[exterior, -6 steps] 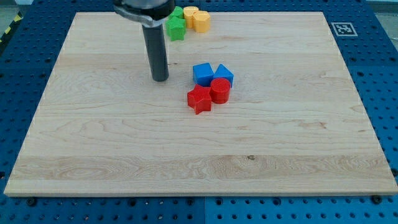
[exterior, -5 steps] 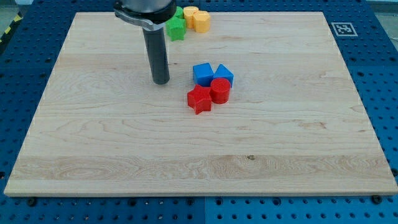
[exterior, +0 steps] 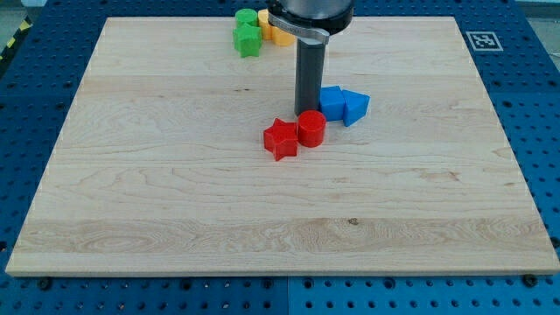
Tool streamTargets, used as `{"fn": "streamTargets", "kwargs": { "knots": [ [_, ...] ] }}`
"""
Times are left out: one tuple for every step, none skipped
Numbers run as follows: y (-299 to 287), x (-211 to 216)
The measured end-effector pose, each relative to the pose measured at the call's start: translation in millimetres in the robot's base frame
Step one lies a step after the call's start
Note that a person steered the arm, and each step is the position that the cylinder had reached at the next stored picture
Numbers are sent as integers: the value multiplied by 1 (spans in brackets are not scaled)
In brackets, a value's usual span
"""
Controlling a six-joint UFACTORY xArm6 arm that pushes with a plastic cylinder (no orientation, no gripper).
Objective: Push the blue cube and the blue triangle right a bit
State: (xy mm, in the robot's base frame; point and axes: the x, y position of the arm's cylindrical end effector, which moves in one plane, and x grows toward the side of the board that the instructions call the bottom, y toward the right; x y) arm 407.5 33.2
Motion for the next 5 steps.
{"fn": "streamTargets", "kwargs": {
  "knots": [
    [13, -1],
    [34, -5],
    [58, -8],
    [64, -8],
    [56, -23]
  ]
}}
